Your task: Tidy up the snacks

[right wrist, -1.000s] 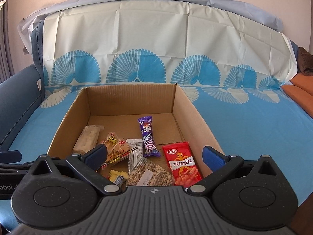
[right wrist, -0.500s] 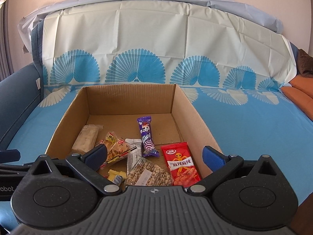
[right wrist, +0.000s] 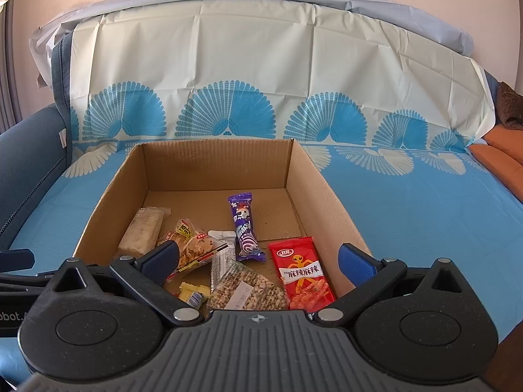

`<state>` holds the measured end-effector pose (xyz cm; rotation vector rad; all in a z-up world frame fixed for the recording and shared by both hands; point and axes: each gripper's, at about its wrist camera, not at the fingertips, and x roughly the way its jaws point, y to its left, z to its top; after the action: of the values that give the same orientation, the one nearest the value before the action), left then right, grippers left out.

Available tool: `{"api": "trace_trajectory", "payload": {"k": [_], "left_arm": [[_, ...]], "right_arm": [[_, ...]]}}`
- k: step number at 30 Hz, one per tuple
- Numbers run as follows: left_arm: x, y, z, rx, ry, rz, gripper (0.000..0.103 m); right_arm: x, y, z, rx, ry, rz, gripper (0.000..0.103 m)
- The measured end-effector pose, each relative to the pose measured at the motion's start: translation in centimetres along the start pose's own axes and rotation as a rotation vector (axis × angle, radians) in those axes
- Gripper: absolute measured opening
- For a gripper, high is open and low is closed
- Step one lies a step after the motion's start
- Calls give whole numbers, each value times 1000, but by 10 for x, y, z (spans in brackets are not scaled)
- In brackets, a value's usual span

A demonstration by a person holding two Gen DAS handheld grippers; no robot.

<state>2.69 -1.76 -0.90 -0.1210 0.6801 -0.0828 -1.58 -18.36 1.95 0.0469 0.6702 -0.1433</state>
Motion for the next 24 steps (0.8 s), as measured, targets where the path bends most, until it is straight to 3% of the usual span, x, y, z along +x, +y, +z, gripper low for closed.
{"api": "trace_trajectory", "payload": {"k": [24], "left_arm": [[-1, 0, -1, 1, -8, -17, 103]], "right_arm": [[0, -2, 0, 3, -2, -1, 102]]}}
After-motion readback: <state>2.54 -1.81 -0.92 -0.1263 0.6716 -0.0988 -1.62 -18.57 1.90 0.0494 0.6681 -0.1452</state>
